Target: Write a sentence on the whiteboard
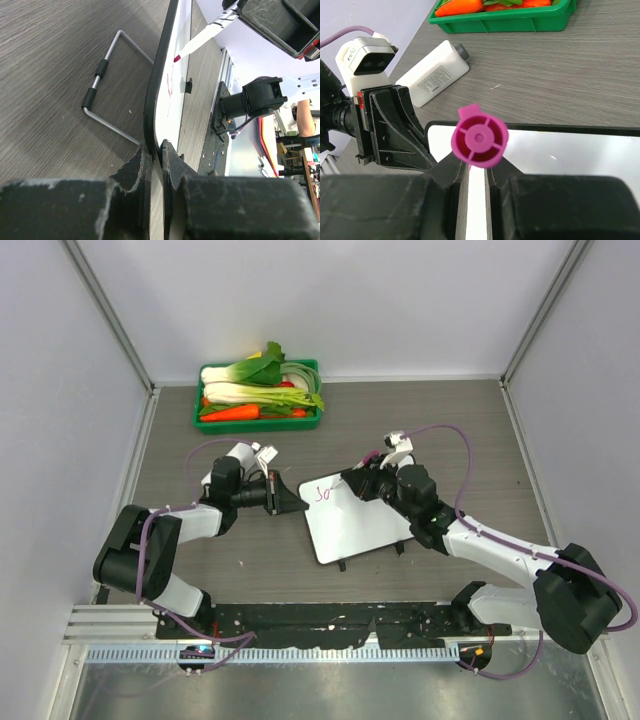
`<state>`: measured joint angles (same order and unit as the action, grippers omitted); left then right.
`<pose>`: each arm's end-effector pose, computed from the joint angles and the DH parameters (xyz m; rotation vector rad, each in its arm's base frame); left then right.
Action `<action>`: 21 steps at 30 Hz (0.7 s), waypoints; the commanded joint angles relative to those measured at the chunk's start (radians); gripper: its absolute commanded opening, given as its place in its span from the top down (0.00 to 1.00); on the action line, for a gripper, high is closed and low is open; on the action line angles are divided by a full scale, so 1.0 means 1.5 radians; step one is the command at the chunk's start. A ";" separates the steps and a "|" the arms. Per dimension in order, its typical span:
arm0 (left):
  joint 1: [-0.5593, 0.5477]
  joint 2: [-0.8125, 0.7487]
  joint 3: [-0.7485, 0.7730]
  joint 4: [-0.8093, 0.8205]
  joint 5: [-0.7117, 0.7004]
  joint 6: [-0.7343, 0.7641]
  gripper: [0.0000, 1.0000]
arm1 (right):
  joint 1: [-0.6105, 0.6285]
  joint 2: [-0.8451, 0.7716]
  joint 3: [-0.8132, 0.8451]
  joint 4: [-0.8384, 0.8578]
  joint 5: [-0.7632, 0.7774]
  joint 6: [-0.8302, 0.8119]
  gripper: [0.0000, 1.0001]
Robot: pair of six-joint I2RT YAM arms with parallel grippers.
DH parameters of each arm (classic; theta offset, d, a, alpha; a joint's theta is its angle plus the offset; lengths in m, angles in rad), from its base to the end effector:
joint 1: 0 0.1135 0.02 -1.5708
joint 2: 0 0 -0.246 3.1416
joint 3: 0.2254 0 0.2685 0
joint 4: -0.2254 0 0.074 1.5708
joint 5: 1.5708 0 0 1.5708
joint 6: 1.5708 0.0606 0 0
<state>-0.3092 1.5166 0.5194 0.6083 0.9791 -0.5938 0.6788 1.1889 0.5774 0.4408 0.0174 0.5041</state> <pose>0.2694 -0.1389 0.1310 0.4184 2.0530 -1.5234 0.2417 0.1936 0.2178 -0.1454 1.8133 0.8413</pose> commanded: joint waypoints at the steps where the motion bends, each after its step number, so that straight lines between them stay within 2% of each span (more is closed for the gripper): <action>1: -0.006 0.013 -0.006 -0.022 -0.002 0.043 1.00 | -0.001 -0.007 -0.016 0.011 0.025 -0.007 0.99; 14: -0.006 0.013 -0.006 -0.018 -0.001 0.042 1.00 | -0.001 -0.051 -0.065 -0.013 0.029 -0.001 0.98; 21: -0.006 0.011 -0.007 -0.018 -0.002 0.043 1.00 | 0.000 -0.059 -0.041 -0.008 0.023 0.012 0.99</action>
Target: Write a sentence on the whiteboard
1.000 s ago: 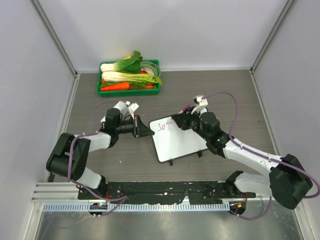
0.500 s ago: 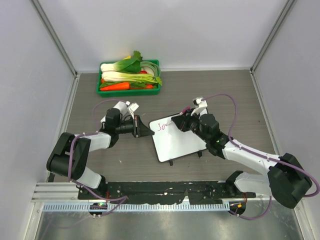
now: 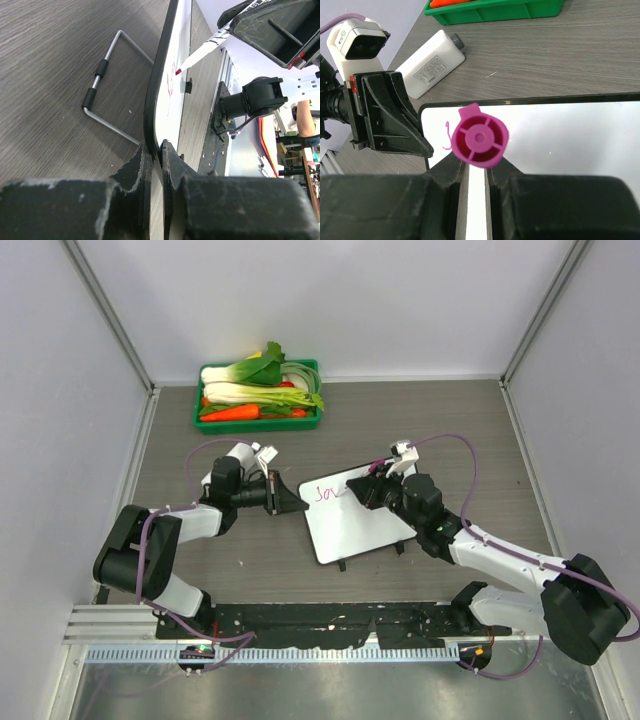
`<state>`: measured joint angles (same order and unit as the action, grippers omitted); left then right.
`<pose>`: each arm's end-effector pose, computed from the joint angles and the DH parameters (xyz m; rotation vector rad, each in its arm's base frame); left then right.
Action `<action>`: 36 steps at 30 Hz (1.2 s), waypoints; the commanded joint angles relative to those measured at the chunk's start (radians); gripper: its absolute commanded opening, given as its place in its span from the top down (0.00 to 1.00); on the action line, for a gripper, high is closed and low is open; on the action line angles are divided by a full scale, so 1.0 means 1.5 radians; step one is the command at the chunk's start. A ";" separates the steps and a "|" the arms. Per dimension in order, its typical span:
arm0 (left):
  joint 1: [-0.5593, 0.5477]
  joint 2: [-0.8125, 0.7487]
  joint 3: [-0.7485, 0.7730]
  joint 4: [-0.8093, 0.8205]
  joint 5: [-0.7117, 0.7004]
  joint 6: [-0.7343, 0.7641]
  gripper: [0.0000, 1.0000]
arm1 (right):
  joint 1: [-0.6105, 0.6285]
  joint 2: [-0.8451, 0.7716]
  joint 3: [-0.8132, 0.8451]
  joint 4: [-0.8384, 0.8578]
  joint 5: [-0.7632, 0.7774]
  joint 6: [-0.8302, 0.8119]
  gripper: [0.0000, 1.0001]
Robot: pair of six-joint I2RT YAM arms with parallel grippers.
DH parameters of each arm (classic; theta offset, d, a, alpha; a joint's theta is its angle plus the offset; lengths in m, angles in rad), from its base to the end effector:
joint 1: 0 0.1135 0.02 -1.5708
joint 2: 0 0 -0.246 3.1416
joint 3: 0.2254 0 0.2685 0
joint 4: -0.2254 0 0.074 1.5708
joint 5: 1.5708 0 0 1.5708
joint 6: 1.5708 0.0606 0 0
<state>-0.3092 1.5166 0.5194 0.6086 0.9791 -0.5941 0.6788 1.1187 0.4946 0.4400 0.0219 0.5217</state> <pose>0.2694 -0.1389 0.1310 0.4182 2.0529 -1.5236 0.2283 0.1825 0.2059 -0.1273 1.8299 0.8444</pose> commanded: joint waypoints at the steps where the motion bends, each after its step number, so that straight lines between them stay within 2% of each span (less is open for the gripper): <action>1: -0.006 0.011 -0.008 -0.018 -0.003 0.042 1.00 | -0.001 -0.017 0.023 -0.007 0.020 0.001 0.99; 11: -0.006 0.013 -0.006 -0.016 0.000 0.041 1.00 | -0.001 -0.018 0.062 -0.018 0.058 -0.007 0.99; 21: -0.006 0.012 -0.007 -0.015 -0.001 0.041 1.00 | -0.001 0.014 0.045 -0.007 0.059 -0.012 0.98; 36: -0.006 0.016 -0.006 -0.015 -0.001 0.039 1.00 | -0.001 -0.005 0.013 -0.045 0.041 -0.027 0.99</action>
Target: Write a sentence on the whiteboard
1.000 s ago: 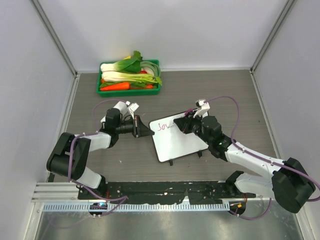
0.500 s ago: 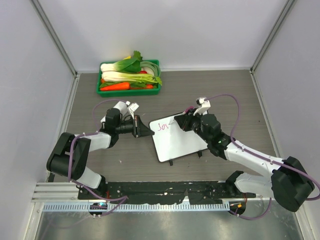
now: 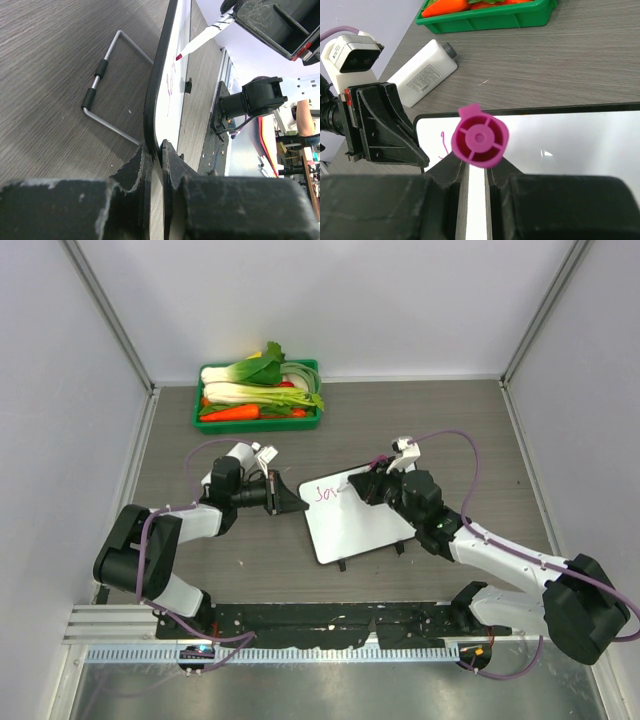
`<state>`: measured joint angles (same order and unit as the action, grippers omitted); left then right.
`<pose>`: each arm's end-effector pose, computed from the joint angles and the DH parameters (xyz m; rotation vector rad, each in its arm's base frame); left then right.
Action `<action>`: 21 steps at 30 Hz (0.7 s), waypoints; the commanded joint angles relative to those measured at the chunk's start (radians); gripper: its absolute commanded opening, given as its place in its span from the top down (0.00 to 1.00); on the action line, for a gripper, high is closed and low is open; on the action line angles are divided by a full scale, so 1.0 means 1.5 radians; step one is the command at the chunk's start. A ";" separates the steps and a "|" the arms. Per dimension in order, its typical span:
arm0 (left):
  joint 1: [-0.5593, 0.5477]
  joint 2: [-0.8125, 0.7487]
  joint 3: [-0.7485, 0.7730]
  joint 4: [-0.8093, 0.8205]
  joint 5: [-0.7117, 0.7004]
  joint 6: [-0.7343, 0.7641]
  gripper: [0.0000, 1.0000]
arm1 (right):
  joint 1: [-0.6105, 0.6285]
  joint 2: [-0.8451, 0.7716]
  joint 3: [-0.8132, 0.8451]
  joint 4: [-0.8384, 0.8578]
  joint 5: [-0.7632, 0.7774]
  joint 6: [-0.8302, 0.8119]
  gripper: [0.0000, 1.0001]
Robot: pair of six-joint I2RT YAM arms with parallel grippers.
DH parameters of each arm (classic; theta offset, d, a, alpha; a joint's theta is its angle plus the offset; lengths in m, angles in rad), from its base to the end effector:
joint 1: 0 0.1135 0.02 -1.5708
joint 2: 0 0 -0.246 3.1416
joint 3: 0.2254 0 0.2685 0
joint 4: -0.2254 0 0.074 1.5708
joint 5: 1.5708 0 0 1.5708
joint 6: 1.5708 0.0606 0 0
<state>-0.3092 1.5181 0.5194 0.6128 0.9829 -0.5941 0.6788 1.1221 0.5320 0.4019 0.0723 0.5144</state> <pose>0.2694 -0.1390 0.1311 0.4227 2.0497 -1.5267 0.2333 0.1826 0.2142 -0.0956 1.8264 0.7952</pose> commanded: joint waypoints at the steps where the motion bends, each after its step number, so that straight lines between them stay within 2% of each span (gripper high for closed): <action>1: -0.006 0.016 -0.006 -0.017 -0.003 0.039 1.00 | -0.001 -0.008 -0.016 -0.018 0.005 -0.021 0.99; 20: -0.006 0.016 -0.007 -0.016 -0.003 0.039 1.00 | 0.006 -0.008 -0.053 -0.019 -0.038 -0.004 0.99; 21: -0.006 0.016 -0.006 -0.016 -0.003 0.038 1.00 | 0.007 -0.008 -0.052 -0.017 -0.062 -0.002 0.99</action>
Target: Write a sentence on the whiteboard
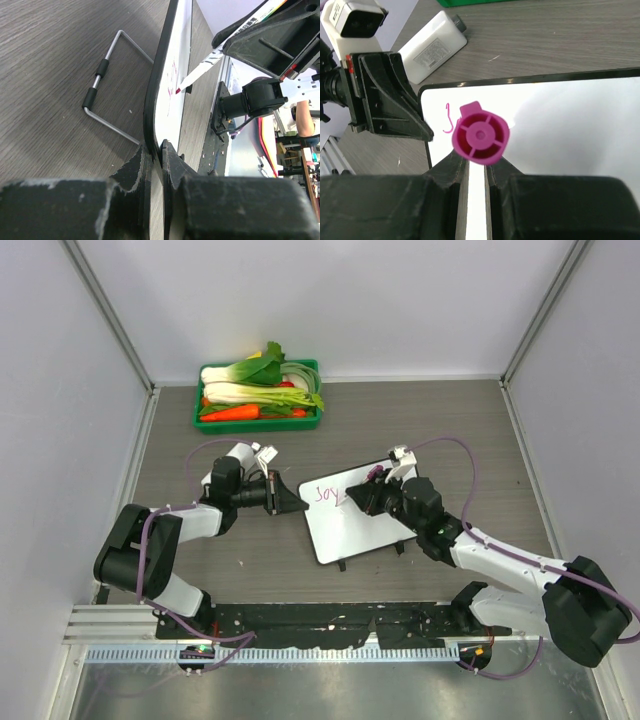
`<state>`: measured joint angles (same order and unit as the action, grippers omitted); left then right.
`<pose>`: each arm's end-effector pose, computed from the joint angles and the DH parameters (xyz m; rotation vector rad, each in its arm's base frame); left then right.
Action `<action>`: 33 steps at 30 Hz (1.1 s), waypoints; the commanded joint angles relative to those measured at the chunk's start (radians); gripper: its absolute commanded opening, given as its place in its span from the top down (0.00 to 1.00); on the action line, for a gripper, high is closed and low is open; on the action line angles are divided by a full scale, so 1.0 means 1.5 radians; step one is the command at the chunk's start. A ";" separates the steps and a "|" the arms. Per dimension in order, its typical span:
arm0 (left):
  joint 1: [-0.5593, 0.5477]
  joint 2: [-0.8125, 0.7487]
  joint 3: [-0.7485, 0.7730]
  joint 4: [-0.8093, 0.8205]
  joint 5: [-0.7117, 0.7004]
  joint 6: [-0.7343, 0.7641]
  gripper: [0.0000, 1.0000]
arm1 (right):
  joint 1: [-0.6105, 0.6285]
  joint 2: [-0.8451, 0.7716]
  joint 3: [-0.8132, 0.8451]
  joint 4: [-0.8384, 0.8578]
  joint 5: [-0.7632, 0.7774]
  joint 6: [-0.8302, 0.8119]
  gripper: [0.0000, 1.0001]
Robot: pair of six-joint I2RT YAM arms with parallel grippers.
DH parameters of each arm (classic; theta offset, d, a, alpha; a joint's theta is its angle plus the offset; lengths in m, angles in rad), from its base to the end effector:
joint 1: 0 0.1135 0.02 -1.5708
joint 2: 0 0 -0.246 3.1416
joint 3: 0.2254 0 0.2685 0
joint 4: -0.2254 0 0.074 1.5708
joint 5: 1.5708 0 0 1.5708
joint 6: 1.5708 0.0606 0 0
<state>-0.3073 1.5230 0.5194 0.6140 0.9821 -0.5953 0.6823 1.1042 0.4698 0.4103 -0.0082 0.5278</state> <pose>0.2698 -0.1385 0.1298 0.4168 2.0539 -1.5262 0.2224 0.1813 0.1965 -0.1513 1.8754 0.8600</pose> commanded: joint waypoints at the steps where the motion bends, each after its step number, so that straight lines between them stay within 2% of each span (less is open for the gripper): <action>1: -0.007 0.012 -0.005 -0.017 0.000 0.040 1.00 | 0.007 0.004 -0.009 -0.020 -0.011 -0.010 0.99; 15: -0.007 0.012 -0.005 -0.018 -0.002 0.041 1.00 | 0.000 -0.042 0.056 -0.006 -0.069 0.029 0.98; 26: -0.007 0.009 -0.008 -0.018 -0.002 0.040 1.00 | -0.036 -0.042 0.109 -0.068 0.036 -0.030 0.99; 33: -0.007 0.010 -0.008 -0.017 -0.002 0.041 1.00 | -0.039 -0.024 0.108 -0.069 0.050 -0.047 0.99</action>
<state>-0.3073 1.5230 0.5194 0.6205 0.9882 -0.5957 0.6262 1.0592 0.5957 0.3008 0.0235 0.4915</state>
